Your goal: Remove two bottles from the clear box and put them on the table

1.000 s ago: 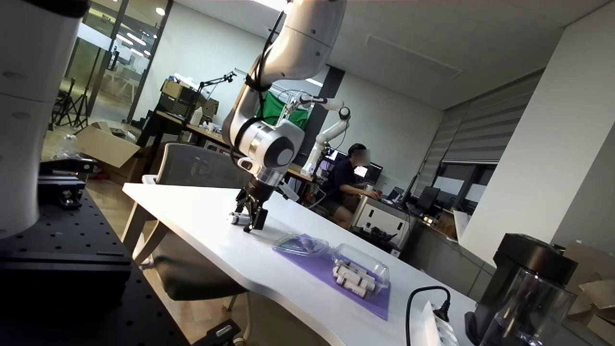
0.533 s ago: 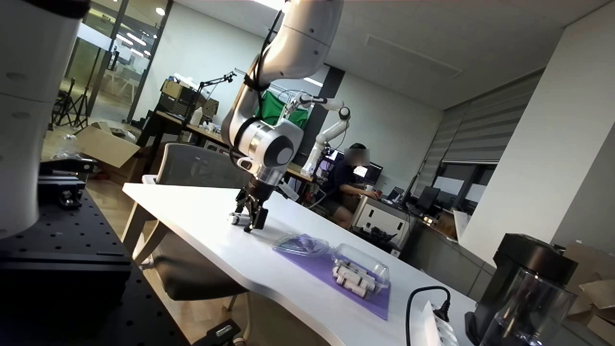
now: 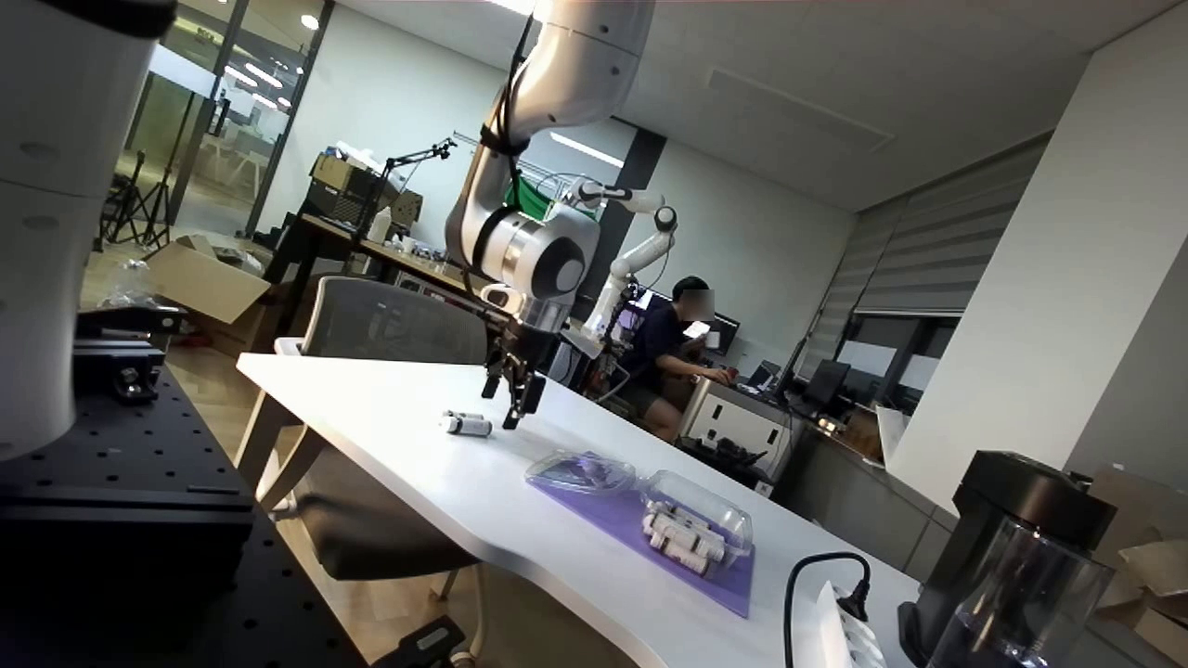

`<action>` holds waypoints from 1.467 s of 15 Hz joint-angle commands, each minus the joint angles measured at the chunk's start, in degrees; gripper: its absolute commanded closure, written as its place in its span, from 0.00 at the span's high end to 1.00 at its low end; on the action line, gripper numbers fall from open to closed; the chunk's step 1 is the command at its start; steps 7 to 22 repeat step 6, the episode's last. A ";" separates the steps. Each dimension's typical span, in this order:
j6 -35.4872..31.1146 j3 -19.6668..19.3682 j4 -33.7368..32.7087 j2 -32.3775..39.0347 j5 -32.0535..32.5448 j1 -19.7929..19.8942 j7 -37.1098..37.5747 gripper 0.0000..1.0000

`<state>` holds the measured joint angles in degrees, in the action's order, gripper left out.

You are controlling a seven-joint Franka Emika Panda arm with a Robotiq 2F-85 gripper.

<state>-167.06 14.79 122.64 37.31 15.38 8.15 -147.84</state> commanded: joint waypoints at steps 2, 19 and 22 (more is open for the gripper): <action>7.20 -3.73 0.46 -8.36 -0.46 -3.25 3.70 1.00; 6.81 -3.37 -0.26 -7.46 -1.11 -2.81 1.19 1.00; 6.81 -3.37 -0.26 -7.46 -1.11 -2.81 1.19 1.00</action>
